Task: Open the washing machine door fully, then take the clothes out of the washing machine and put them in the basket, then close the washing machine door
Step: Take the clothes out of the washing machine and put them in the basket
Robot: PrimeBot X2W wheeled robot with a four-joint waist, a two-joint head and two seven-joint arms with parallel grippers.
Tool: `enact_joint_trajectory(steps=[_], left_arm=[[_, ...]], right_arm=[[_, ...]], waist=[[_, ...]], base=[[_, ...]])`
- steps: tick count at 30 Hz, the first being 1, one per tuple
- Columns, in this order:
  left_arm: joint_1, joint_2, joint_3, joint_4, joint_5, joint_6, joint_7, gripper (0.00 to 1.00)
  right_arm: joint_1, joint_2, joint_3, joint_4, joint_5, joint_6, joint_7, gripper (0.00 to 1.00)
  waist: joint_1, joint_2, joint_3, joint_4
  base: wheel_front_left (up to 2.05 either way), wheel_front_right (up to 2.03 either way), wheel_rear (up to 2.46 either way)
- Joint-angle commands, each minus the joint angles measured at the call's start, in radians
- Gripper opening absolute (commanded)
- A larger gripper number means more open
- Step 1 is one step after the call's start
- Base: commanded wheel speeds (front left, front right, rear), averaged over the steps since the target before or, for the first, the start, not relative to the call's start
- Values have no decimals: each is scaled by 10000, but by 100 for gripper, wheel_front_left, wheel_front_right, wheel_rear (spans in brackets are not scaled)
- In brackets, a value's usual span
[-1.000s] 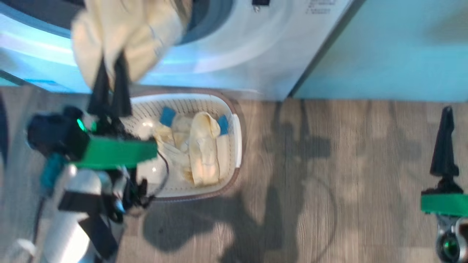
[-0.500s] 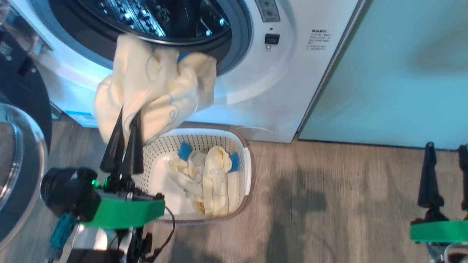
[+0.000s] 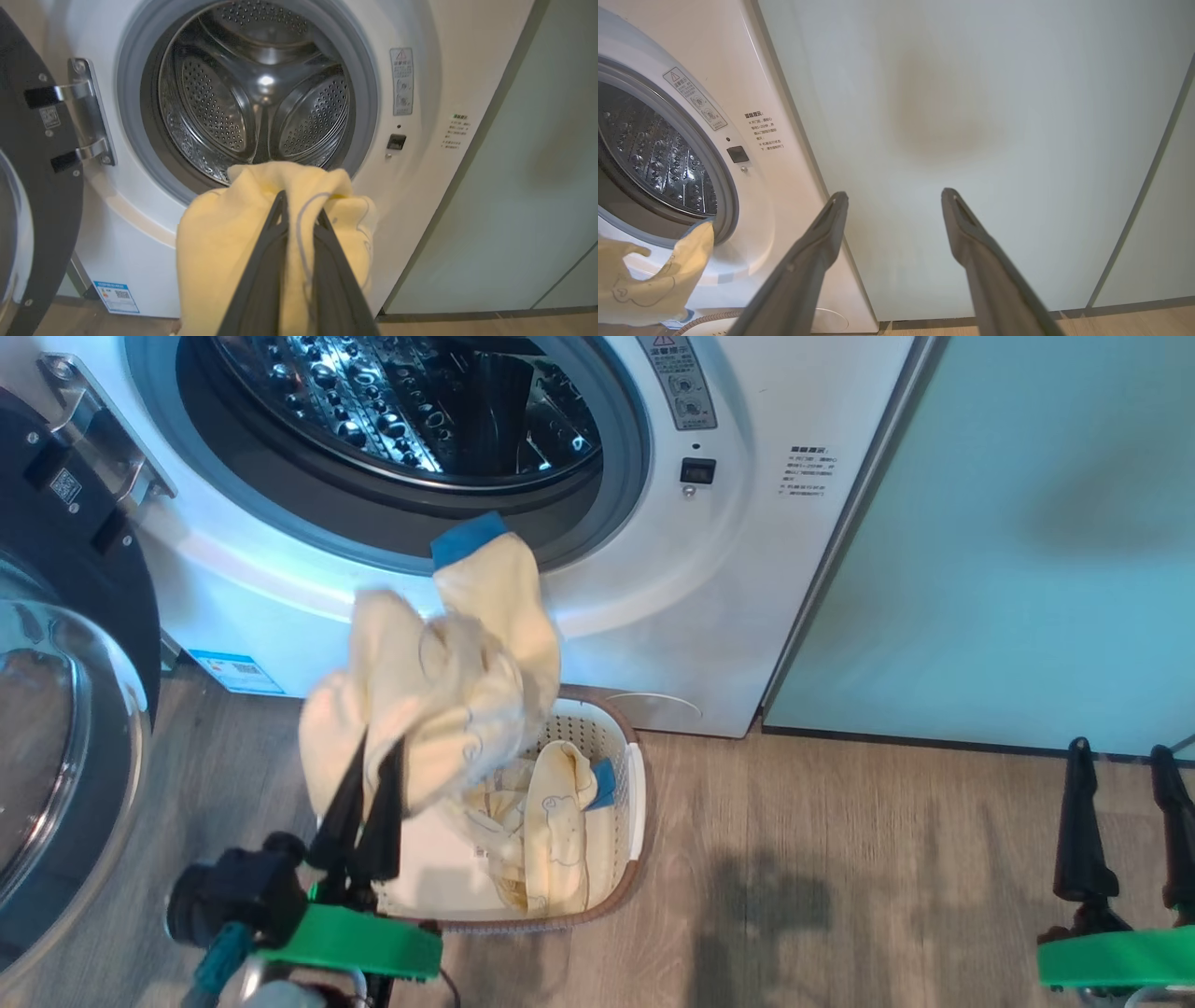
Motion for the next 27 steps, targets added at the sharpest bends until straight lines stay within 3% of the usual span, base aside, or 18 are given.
enact_joint_trajectory(steps=[1, 12, 27], left_arm=[[-350, -4, 335, 102, -76, -123, -53, 0], [-2071, -6, 200, 4229, -195, -905, -53, 0], [-5518, 52, 302, 10533, -568, -1040, -53, 0]], right_arm=[[-153, -169, 225, -331, -17, -29, -67, 100], [-443, -169, 210, -364, 130, -29, -67, 100], [-1168, -169, 298, -365, 303, -29, -67, 100]], waist=[[1, -1, 13, -24], [1, -1, 685, -266], [1, -1, 1975, -802]], base=[[0, 0, 0], [0, 0, 0], [0, 0, 0]])
